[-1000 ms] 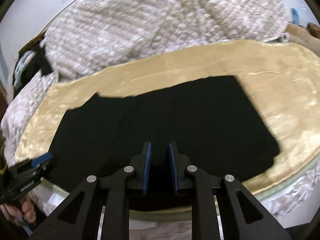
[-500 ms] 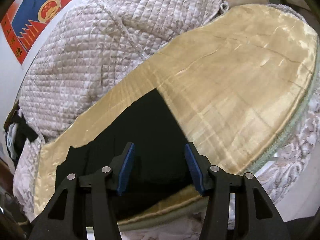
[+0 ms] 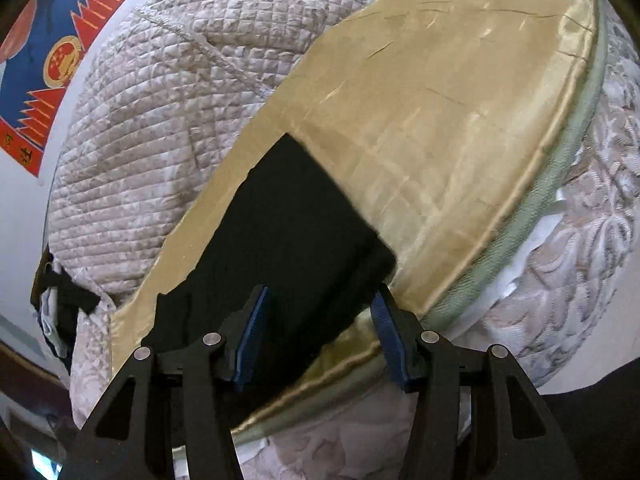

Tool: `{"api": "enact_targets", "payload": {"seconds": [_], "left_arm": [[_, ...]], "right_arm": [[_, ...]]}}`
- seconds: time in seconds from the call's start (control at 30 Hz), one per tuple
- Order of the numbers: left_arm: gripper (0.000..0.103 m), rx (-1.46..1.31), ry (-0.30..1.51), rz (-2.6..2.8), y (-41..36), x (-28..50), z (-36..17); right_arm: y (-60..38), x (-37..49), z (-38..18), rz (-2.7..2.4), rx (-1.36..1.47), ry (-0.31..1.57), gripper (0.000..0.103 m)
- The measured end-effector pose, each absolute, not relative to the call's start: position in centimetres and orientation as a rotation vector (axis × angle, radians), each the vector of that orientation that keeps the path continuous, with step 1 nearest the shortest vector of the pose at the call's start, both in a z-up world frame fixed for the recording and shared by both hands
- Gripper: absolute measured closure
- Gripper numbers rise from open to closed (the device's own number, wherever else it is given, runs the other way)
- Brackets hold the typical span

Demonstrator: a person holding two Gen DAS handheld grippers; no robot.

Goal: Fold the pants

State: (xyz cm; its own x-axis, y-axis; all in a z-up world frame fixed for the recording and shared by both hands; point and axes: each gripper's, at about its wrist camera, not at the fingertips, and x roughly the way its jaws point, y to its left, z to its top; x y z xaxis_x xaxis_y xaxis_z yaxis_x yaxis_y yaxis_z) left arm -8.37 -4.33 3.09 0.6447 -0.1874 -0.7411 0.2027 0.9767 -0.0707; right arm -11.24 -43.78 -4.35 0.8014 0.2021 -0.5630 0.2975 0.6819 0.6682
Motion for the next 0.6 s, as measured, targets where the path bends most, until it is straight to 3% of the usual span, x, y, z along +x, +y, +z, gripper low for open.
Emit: {"api": "enact_targets", "payload": {"seconds": [0.17, 0.3, 0.6], "left_arm": [[0.067, 0.018, 0.842, -0.223, -4.3, -8.3, 3.1], [0.067, 0.011, 0.844, -0.222, -4.1, -8.3, 3.0], [0.067, -0.008, 0.842, -0.182, -3.6, -7.7, 4.0]], "right_arm": [[-44.5, -9.7, -3.8, -0.049, 0.869, 0.602, 0.050], [-44.4, -7.5, -3.9, -0.075, 0.804, 0.649, 0.075], [-41.9, -7.0, 1.4, 0.002, 0.674, 0.596, 0.081]]}}
